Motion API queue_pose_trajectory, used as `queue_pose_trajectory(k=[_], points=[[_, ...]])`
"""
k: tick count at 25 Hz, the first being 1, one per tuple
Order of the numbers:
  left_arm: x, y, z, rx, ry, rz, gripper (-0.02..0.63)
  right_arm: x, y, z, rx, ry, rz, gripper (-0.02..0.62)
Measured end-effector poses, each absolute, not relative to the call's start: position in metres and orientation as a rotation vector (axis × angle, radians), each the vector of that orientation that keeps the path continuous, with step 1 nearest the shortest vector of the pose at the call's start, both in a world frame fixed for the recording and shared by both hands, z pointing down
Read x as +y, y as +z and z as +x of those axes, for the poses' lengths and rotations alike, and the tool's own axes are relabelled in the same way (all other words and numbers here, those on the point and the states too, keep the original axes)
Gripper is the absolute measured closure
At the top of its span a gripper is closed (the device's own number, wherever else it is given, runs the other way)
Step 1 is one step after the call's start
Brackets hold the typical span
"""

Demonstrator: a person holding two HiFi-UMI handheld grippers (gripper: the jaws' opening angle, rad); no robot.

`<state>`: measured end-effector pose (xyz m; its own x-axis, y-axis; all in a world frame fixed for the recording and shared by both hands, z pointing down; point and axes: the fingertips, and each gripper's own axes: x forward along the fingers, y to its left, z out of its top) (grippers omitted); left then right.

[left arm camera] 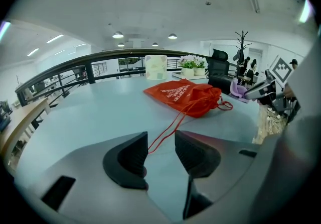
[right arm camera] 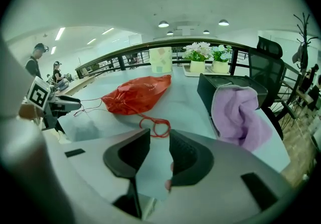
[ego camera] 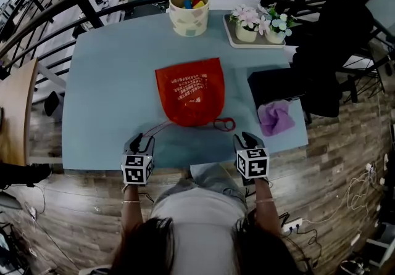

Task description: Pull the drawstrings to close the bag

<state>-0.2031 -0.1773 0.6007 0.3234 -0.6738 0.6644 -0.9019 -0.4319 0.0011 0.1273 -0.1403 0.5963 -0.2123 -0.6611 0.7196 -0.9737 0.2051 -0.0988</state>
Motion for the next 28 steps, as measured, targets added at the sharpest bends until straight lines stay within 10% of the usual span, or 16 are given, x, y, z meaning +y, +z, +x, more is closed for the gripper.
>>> queue_pose_trajectory(k=[28], points=[[-0.093, 0.557, -0.209, -1.394, 0.688, 2.369, 0.451, -0.07, 0.544, 0.066, -2.074, 0.518, 1.549, 0.482]])
